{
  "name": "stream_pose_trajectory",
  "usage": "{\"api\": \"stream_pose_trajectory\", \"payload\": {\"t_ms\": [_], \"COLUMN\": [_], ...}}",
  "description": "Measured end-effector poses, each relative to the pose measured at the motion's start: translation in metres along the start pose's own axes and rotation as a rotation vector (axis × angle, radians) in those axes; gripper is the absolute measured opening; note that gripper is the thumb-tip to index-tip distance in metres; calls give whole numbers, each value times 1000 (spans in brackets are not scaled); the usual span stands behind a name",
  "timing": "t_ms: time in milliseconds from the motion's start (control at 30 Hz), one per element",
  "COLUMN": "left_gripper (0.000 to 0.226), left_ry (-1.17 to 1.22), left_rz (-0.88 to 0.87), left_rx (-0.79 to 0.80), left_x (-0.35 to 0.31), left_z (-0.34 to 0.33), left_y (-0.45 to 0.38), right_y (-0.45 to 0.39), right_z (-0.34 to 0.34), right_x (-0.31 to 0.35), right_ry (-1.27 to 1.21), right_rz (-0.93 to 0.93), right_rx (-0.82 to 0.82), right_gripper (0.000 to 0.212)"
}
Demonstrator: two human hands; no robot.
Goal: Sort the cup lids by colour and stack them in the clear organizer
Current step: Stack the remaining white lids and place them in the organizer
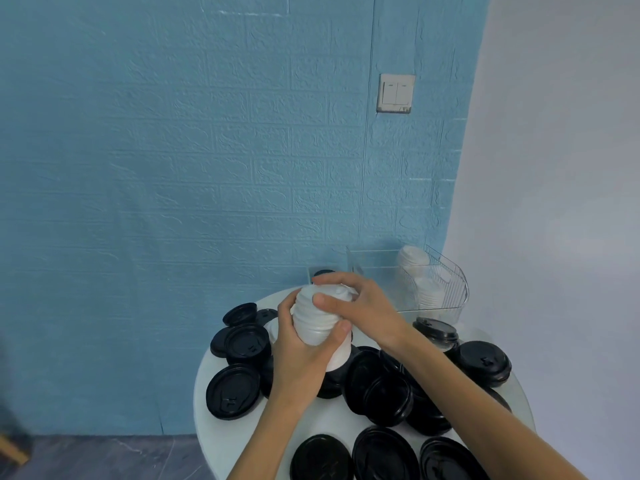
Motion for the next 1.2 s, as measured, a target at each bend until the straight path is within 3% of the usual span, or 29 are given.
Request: {"api": "stream_pose_trajectory", "payload": {"t_ms": [400, 700, 933, 1000, 1100, 1200], "left_gripper": [70, 69, 58, 57, 59, 53], "left_ry": [-47, -28, -56, -75, -82, -76], "left_rz": [1, -12, -16, -16, -19, -15], "left_rx": [2, -36, -43, -70, -128, -177], "left_x": [1, -4, -1, -1, -1, 0], "left_z": [-2, 4, 21, 30, 47, 64], "left_y": [4, 0, -2, -6, -12, -16], "right_y": [12, 6, -7, -17, -42, -66], "right_z": [-3, -11, -16, -16, -13, -8], "right_x": [-4, -15, -23, -20, -25, -37], "right_ry": [-136, -129, -117, -123, 71, 418], "right_rz": [-132, -82, -165, -178, -156, -90], "right_rx": [227, 155, 256, 184, 47, 28], "right_gripper": [30, 35, 39, 47, 42, 36]}}
Point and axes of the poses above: each hand's wrist, its own y-axis away from the middle knuckle, its own z-axis out of the back of the hand, x = y × z, the point moved 1 cm from there along -y, towards the middle knuckle, and after that the axes turned 3 degrees about -x, right-handed, at the moved point
